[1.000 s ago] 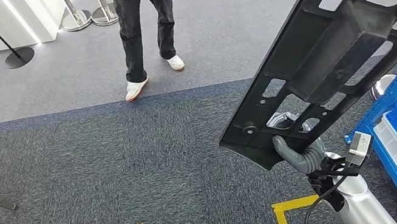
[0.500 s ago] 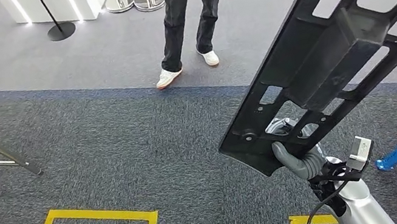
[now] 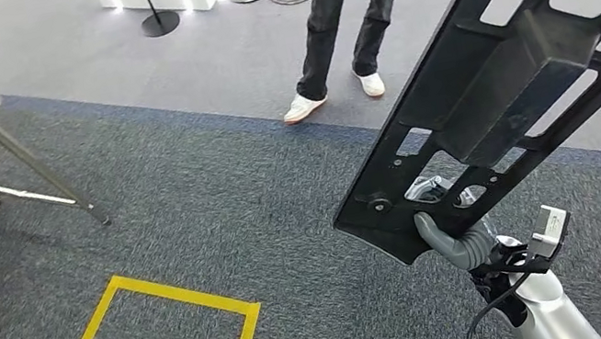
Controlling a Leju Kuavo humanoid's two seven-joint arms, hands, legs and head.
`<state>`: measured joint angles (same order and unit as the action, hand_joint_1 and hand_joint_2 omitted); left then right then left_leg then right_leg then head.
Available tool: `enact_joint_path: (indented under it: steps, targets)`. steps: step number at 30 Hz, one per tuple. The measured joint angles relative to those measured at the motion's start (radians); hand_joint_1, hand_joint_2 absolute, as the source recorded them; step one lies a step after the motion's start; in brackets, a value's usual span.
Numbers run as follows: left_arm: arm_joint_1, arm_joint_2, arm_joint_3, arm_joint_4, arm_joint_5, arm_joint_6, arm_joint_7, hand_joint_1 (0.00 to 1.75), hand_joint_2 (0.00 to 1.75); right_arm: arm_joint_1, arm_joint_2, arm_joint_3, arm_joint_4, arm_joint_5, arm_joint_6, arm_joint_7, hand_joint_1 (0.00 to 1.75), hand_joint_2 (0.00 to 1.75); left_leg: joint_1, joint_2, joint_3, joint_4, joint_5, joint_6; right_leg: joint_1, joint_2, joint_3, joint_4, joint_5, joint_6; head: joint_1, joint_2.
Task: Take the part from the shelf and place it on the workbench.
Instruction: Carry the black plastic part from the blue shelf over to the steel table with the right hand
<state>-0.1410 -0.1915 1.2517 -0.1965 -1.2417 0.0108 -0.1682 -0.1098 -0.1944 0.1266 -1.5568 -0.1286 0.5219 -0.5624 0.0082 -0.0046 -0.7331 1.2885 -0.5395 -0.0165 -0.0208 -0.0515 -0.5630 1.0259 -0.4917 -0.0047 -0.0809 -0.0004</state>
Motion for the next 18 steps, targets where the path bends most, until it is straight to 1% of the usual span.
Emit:
enact_joint_path:
  steps: [1, 2, 3, 4, 5, 6, 7, 8, 9, 10, 11, 12, 13, 14, 15, 16, 17, 18]
  targets:
    - [0.0, 0.0, 0.0, 0.0, 0.0, 0.0, 0.0, 0.0, 1.75, 0.0, 0.0, 0.0, 0.0, 0.0, 0.0, 0.0, 1.68, 1.75, -0.002, 0.01, 0.035, -0.067, 0.036, 0.005, 0.001, -0.011, 0.004, 0.0, -0.003, 0.001, 0.0, 0.0]
    - [0.0, 0.0, 0.0, 0.0, 0.0, 0.001, 0.0, 0.0, 1.75, 0.0, 0.0, 0.0, -0.001, 0.0, 0.0, 0.0, 1.68, 1.75, -0.006, 0.028, 0.074, -0.14, 0.063, 0.012, 0.003, -0.022, 0.009, 0.0, -0.006, 0.004, 0.0, 0.0]
    - [-0.002, 0.0, 0.0, 0.0, 0.0, 0.001, 0.002, 0.0, 1.75, -0.001, 0.0, 0.0, -0.001, 0.0, 0.0, 0.0, 1.68, 1.75, -0.012, 0.045, 0.105, -0.2, 0.082, 0.019, 0.005, -0.032, 0.012, 0.0, -0.009, 0.008, 0.0, 0.0]
    - [-0.002, 0.0, 0.0, 0.0, 0.0, 0.001, 0.004, 0.0, 1.75, -0.001, 0.0, 0.0, -0.002, 0.0, 0.0, 0.0, 1.68, 1.75, -0.018, 0.057, 0.123, -0.237, 0.089, 0.025, 0.007, -0.042, 0.014, 0.0, -0.011, 0.013, 0.0, 0.0]
    - [-0.001, 0.0, 0.0, 0.0, 0.0, 0.001, 0.007, 0.0, 1.75, -0.001, 0.0, 0.0, -0.003, 0.0, 0.0, 0.001, 1.68, 1.75, -0.022, 0.06, 0.128, -0.25, 0.086, 0.031, 0.008, -0.051, 0.016, -0.002, -0.012, 0.017, 0.0, 0.0]
    - [0.0, 0.0, 0.0, 0.0, 0.0, 0.001, 0.01, 0.0, 1.75, -0.002, 0.001, 0.0, -0.003, 0.0, 0.0, 0.001, 1.68, 1.75, -0.024, 0.05, 0.127, -0.255, 0.088, 0.036, 0.01, -0.06, 0.018, -0.005, -0.012, 0.022, 0.0, 0.0]
    - [0.003, 0.0, 0.0, 0.0, 0.0, 0.001, 0.012, 0.0, 1.75, -0.002, 0.001, 0.0, -0.004, 0.0, 0.0, 0.002, 1.68, 1.75, -0.021, 0.04, 0.129, -0.261, 0.091, 0.041, 0.008, -0.063, 0.021, -0.007, -0.014, 0.027, 0.0, 0.0]
    - [0.005, -0.001, 0.0, 0.0, -0.001, 0.001, 0.013, 0.0, 1.75, -0.004, 0.001, 0.0, -0.006, 0.0, 0.0, 0.003, 1.68, 1.75, -0.019, 0.029, 0.133, -0.27, 0.096, 0.047, 0.007, -0.048, 0.02, 0.0, -0.022, 0.032, 0.0, 0.0]
    - [0.005, -0.001, 0.0, 0.0, -0.001, 0.001, 0.014, 0.0, 1.75, -0.005, 0.001, 0.0, -0.007, 0.0, 0.0, 0.003, 1.68, 1.75, -0.016, 0.02, 0.136, -0.278, 0.101, 0.052, 0.005, -0.024, 0.01, 0.023, -0.038, 0.035, 0.0, 0.0]
    - [0.003, -0.001, 0.0, 0.0, -0.001, 0.001, 0.014, 0.0, 1.75, -0.006, 0.001, 0.0, -0.007, 0.0, 0.001, 0.003, 1.68, 1.75, -0.013, 0.01, 0.139, -0.284, 0.104, 0.056, 0.003, 0.005, -0.012, 0.069, -0.064, 0.037, 0.0, 0.0]
    - [0.001, -0.002, 0.0, 0.0, -0.001, 0.002, 0.015, 0.0, 1.75, -0.007, 0.0, -0.001, -0.006, 0.0, 0.001, 0.003, 1.68, 1.75, -0.014, 0.0, 0.139, -0.285, 0.105, 0.059, 0.003, 0.031, -0.045, 0.134, -0.094, 0.039, 0.0, 0.0]
    - [-0.001, -0.002, 0.0, 0.0, -0.002, 0.002, 0.015, 0.0, 1.75, -0.006, 0.0, -0.001, -0.005, 0.0, 0.001, 0.003, 1.68, 1.75, -0.015, -0.011, 0.139, -0.285, 0.105, 0.06, 0.002, 0.043, -0.082, 0.202, -0.119, 0.04, 0.0, 0.0]
    - [-0.002, -0.002, 0.0, 0.0, -0.002, 0.002, 0.015, 0.0, 1.75, -0.006, 0.0, -0.002, -0.002, 0.0, 0.002, 0.003, 1.68, 1.75, -0.015, -0.024, 0.139, -0.283, 0.105, 0.061, 0.002, 0.047, -0.111, 0.254, -0.131, 0.042, 0.0, 0.0]
    - [-0.002, -0.003, 0.0, 0.0, -0.002, 0.003, 0.015, 0.0, 1.75, -0.005, 0.0, -0.002, 0.0, 0.0, 0.002, 0.004, 1.68, 1.75, -0.016, -0.036, 0.139, -0.281, 0.104, 0.061, 0.002, 0.049, -0.125, 0.27, -0.122, 0.043, 0.0, 0.0]
    - [-0.002, -0.003, 0.0, 0.0, -0.002, 0.004, 0.015, 0.0, 1.75, -0.006, 0.0, -0.002, 0.002, 0.0, 0.002, 0.004, 1.68, 1.75, -0.016, -0.05, 0.14, -0.277, 0.103, 0.06, 0.0, 0.051, -0.119, 0.244, -0.092, 0.043, 0.0, 0.0]
    - [-0.002, -0.003, 0.0, 0.0, -0.003, 0.004, 0.015, 0.0, 1.75, -0.006, -0.001, -0.003, 0.003, 0.0, 0.001, 0.003, 1.68, 1.75, -0.015, -0.064, 0.14, -0.272, 0.1, 0.058, -0.002, 0.059, -0.095, 0.183, -0.05, 0.042, 0.0, 0.0]
    - [-0.002, -0.003, 0.0, 0.0, -0.004, 0.004, 0.015, 0.0, 1.75, -0.007, -0.001, -0.004, 0.003, 0.0, 0.001, 0.003, 1.68, 1.75, -0.015, -0.076, 0.139, -0.267, 0.097, 0.055, -0.005, 0.078, -0.066, 0.117, -0.017, 0.04, 0.0, 0.0]
    - [-0.003, -0.003, 0.0, 0.0, -0.005, 0.004, 0.015, 0.0, 1.75, -0.007, -0.001, -0.005, 0.003, 0.0, 0.001, 0.003, 1.68, 1.75, -0.015, -0.089, 0.136, -0.261, 0.095, 0.051, -0.008, 0.099, -0.042, 0.058, 0.006, 0.039, 0.0, 0.0]
